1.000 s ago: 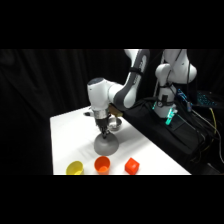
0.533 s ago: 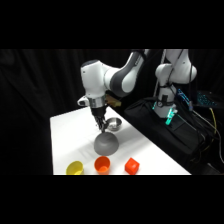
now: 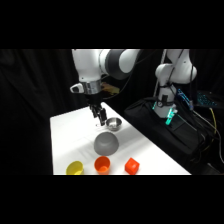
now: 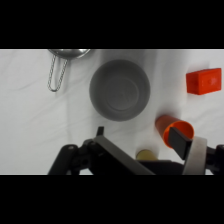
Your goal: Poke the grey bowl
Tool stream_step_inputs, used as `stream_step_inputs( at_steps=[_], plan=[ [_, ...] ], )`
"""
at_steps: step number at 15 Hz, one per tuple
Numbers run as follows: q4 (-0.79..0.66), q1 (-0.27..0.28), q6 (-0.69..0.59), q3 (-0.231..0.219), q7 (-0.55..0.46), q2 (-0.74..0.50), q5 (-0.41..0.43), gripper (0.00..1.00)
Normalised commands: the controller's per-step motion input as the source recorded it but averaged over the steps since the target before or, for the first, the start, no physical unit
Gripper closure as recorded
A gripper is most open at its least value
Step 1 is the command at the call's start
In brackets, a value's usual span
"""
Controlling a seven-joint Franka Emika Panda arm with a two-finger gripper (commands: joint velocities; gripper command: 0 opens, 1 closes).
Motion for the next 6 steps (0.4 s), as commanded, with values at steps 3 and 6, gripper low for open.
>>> stream_step_inputs(
  at_steps=[3, 6],
  plan=[
    [0.16, -0.002, -0.26, 0.007, -0.08, -0.1, 0.036, 0.0],
    [0.13, -0.004, -0.19, 0.007, -0.09, -0.08, 0.049, 0.0]
  ],
)
